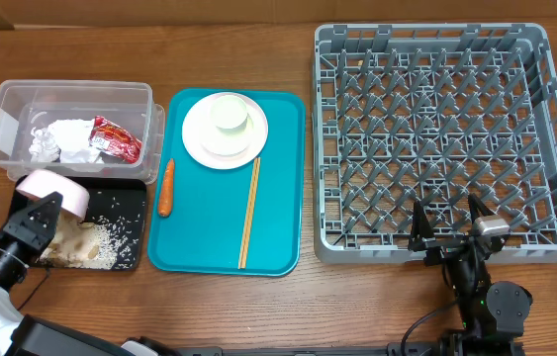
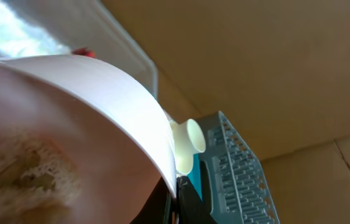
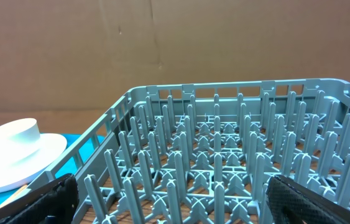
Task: Sort waste into correct bins and load items into the dishwasher
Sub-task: 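Lift the bowl over the black tray and tip out the food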
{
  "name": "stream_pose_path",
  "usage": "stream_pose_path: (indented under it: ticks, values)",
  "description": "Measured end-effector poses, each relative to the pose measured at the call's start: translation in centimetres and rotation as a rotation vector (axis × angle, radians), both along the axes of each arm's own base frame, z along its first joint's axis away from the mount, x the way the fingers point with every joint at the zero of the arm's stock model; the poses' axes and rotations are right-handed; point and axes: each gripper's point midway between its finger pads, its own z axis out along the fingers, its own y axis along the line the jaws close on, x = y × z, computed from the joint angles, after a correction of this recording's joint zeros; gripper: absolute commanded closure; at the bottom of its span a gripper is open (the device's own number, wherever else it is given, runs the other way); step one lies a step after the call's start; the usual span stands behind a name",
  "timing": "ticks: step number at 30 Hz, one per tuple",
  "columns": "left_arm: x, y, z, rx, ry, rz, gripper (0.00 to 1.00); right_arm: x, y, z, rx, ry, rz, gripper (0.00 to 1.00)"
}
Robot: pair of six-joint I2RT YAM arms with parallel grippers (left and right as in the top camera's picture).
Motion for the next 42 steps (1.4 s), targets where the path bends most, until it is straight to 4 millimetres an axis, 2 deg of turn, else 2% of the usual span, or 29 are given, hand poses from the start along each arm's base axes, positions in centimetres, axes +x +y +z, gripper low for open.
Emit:
stream_pose_path:
  ticks: [9, 26, 33, 39, 42]
  values:
    - [-0.3, -1.3, 1.9, 0.031, -0.176, -0.07, 0.96, 0.0, 0.0, 0.0, 0.0, 0.0, 0.0, 0.0]
    - [-0.4, -1.6, 2.3, 0.029, -0.209, -0.081, 0.96, 0.0, 0.0, 0.0, 0.0, -0.001, 0.0, 0.0]
    - [-0.6, -2.0, 1.9, -0.042, -0.161, -0.07, 0.96, 0.0, 0.0, 0.0, 0.0, 0.0, 0.0, 0.0]
    - [-0.9, -1.9, -0.5, -0.074, 0.019, -0.02, 0.96, 0.0, 0.0, 0.0, 0.0, -0.001, 0.0, 0.0]
    - [-1.0, -2.6, -0.3, -0.034, 0.062, -0.016, 0.96, 0.0, 0.0, 0.0, 0.0, -0.001, 0.0, 0.0]
